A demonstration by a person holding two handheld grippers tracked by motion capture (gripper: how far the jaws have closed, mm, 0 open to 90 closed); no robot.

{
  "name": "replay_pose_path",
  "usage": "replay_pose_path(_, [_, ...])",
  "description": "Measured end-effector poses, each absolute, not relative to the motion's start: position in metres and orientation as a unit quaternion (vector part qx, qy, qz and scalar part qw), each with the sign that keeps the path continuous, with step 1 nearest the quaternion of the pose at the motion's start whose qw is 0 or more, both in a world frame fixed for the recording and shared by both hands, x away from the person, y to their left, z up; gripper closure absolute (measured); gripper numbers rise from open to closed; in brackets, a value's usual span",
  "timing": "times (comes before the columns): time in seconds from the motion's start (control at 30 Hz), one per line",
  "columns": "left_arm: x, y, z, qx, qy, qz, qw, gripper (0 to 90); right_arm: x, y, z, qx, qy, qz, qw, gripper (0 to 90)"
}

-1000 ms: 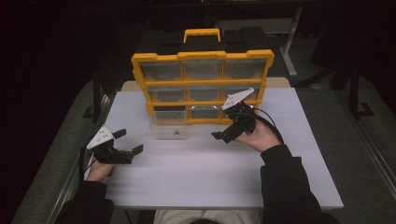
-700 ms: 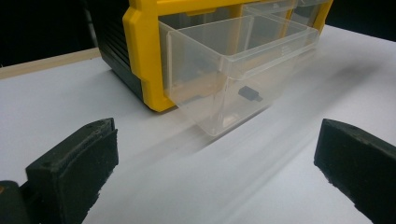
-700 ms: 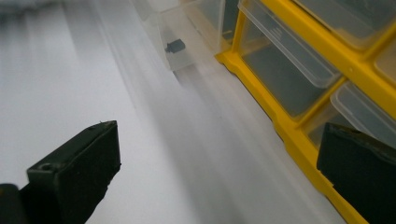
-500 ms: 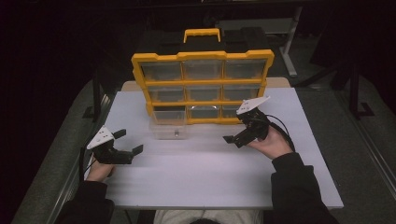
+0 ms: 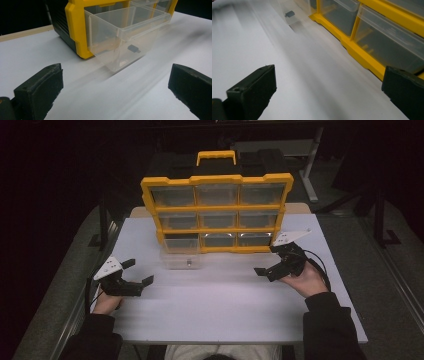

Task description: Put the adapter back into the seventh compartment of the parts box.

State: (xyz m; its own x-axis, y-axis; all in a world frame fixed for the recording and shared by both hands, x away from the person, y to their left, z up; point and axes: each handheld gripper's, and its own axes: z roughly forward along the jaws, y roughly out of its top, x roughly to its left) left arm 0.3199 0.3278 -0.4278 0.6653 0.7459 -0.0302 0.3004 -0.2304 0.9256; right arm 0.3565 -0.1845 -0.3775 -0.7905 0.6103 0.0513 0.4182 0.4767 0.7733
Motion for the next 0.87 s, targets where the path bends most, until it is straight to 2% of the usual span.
replay_pose_path(0.87, [0.320, 0.327, -0.428, 0.754, 0.346, 0.213, 0.515, 0.0, 0.325, -0.231, -0.418, 0.368, 0.819, 0.417, 0.142, 0.0])
